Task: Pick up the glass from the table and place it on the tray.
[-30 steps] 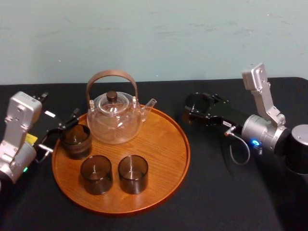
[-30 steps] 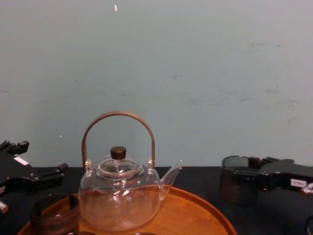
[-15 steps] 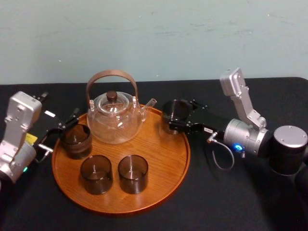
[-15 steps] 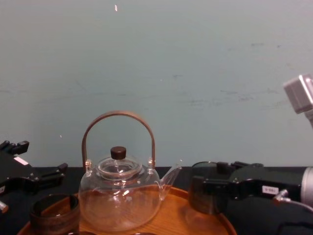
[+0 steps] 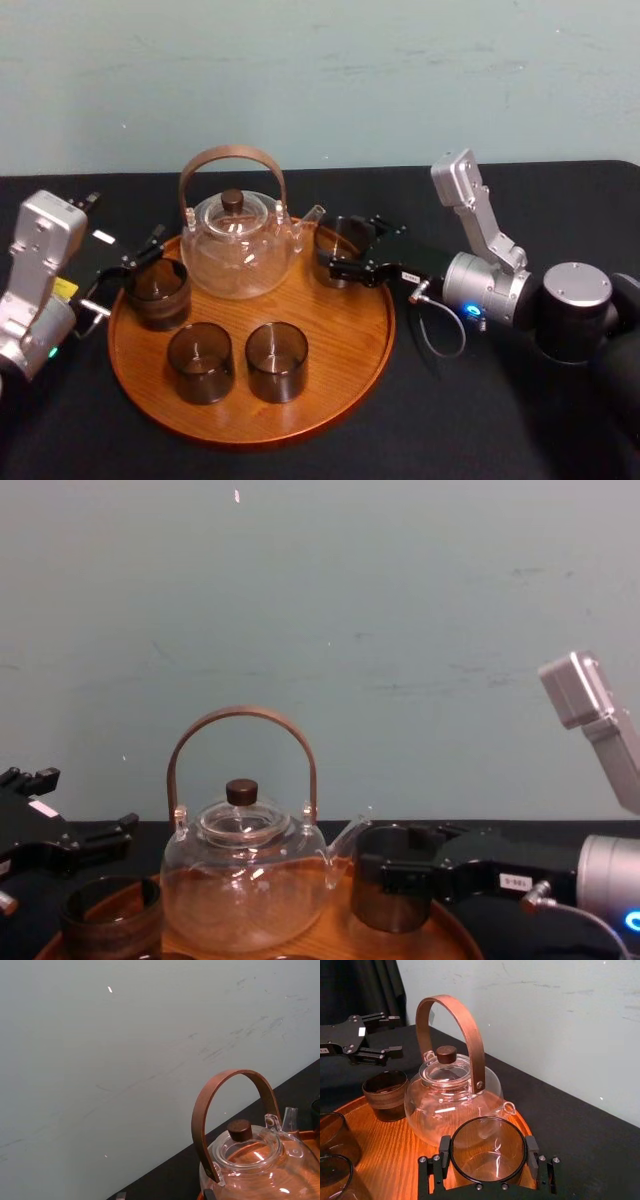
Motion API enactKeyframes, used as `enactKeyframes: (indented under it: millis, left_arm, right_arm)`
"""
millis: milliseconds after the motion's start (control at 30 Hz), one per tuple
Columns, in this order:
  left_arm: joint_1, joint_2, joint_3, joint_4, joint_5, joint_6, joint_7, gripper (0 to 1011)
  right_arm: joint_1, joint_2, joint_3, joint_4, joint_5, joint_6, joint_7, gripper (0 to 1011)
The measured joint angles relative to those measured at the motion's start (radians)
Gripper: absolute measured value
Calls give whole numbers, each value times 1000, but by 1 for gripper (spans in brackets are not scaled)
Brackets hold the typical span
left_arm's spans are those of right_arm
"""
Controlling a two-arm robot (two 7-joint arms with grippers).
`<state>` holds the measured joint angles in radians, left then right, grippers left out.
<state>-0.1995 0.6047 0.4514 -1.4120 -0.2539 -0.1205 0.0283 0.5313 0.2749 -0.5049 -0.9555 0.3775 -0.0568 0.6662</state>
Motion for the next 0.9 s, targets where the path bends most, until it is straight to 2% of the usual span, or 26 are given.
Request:
enactKeyframes:
  millis: [333,467,833,900]
  left_arm:
    - [0,0,0,0,0,0,0,1001]
    - [0,0,0,0,0,0,0,1001]
    - [0,0,0,0,0,0,0,1001]
    - [0,0,0,0,0,0,0,1001]
  right_arm:
    - [44,-38,-15,104,2,-28,26,905]
    - [52,-46,-20,125,-2,-29,31,905]
    - [53,-46,-20,124,-4,-29,31,905]
    - [53,-45,-19,123,-4,-29,31,929]
